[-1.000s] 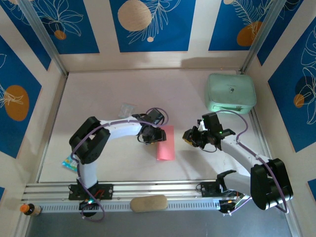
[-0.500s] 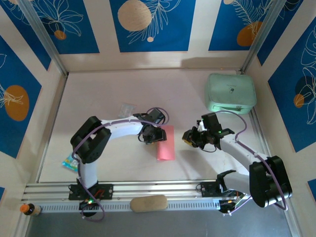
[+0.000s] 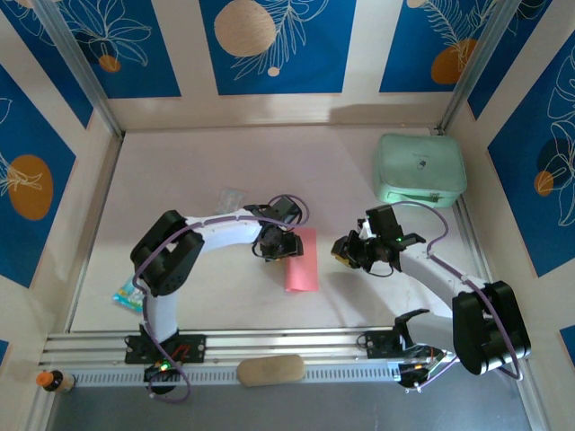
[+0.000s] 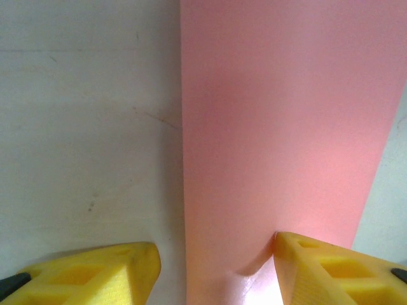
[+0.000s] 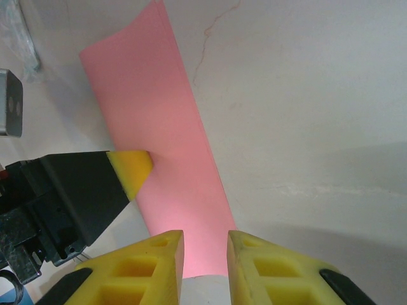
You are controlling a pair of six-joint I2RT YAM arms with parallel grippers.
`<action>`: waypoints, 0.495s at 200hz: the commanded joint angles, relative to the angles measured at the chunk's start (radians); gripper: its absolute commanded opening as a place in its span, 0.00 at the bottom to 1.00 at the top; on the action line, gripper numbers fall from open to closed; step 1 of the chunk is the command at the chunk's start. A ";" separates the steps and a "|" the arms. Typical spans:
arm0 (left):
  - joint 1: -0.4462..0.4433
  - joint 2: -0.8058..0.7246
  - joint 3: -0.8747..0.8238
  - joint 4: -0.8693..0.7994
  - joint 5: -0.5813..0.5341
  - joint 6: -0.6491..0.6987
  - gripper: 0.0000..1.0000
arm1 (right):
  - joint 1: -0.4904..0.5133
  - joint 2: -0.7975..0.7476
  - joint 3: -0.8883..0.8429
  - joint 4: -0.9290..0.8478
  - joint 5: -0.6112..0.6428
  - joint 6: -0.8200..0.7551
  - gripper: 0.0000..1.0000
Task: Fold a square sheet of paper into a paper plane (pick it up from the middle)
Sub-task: Hold the square sheet of paper at the center of the table.
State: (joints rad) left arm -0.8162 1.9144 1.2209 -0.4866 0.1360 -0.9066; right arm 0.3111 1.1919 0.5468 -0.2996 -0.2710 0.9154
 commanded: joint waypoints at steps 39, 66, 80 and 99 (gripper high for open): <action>0.009 0.076 -0.045 0.006 -0.103 0.034 0.56 | 0.000 0.005 -0.003 -0.019 -0.013 -0.020 0.24; 0.009 0.082 -0.038 0.001 -0.110 0.026 0.56 | 0.001 0.003 -0.008 -0.019 -0.014 -0.018 0.24; 0.009 0.083 -0.039 0.012 -0.106 0.029 0.56 | 0.000 0.005 -0.008 -0.019 -0.012 -0.020 0.24; 0.009 0.092 -0.029 0.005 -0.106 0.039 0.57 | 0.001 0.008 -0.006 -0.018 -0.013 -0.021 0.25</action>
State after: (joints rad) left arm -0.8162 1.9148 1.2221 -0.4873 0.1337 -0.9066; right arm 0.3111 1.1950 0.5468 -0.3012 -0.2722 0.9119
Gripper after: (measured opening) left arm 0.565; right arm 0.245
